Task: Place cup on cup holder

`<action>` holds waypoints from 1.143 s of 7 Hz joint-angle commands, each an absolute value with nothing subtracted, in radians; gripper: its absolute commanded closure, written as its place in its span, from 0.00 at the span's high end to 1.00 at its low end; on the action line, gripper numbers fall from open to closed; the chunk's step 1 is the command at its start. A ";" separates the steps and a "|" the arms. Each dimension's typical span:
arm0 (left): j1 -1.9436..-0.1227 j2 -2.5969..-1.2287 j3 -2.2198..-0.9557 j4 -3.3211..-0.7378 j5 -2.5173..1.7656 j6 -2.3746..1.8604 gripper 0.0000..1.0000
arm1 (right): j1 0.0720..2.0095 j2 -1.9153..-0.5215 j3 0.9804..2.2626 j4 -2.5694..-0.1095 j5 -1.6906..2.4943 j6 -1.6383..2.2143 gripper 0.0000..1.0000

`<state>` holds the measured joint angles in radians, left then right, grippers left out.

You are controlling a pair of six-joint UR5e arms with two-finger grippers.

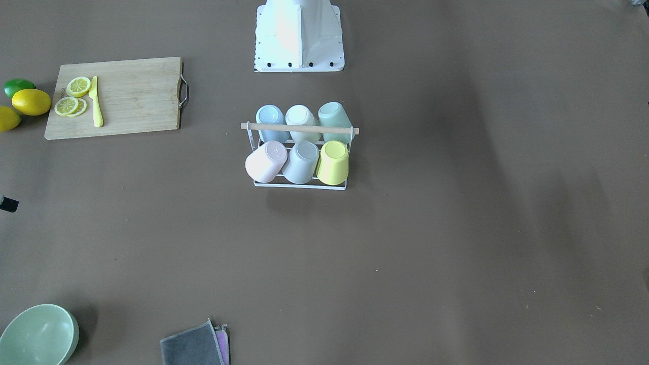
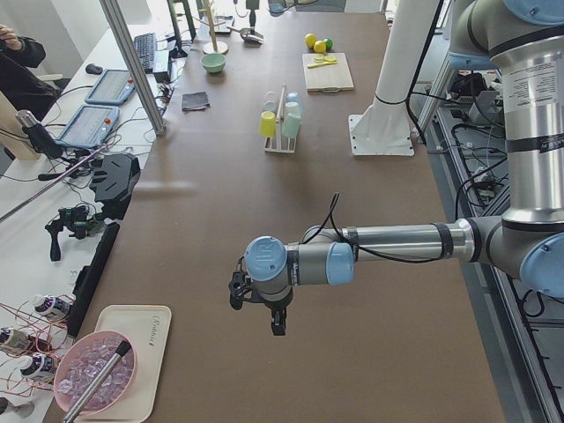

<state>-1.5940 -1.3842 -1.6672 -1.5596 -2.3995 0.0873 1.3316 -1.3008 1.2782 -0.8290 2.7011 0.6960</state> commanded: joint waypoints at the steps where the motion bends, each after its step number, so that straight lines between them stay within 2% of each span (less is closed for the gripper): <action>1: -1.649 -1.381 -1.667 -1.545 -2.407 0.143 0.98 | 1.351 -1.302 1.350 -1.074 2.653 0.765 1.00; 4: -1.638 -1.393 -1.739 -1.511 -2.338 0.018 0.98 | 1.359 -1.301 1.351 -1.257 2.535 0.700 1.00; 5: -1.628 -1.399 -1.747 -1.516 -2.339 -0.048 0.98 | 1.371 -1.302 1.353 -1.338 2.483 0.525 1.00; 6: -1.623 -1.408 -1.756 -1.513 -2.339 -0.052 0.98 | 1.380 -1.305 1.406 -1.456 2.459 0.414 1.00; 7: -1.615 -1.404 -1.764 -1.508 -2.341 -0.052 0.98 | 1.381 -1.318 1.511 -1.615 2.385 0.300 1.00; 8: -1.608 -1.402 -1.764 -1.506 -2.341 -0.054 0.98 | 1.403 -1.322 1.547 -1.722 2.322 0.079 1.00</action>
<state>-1.6169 -1.4032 -1.7600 -1.5094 -2.3407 -0.0483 1.3843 -1.3143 1.4793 -1.5706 2.3998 0.3056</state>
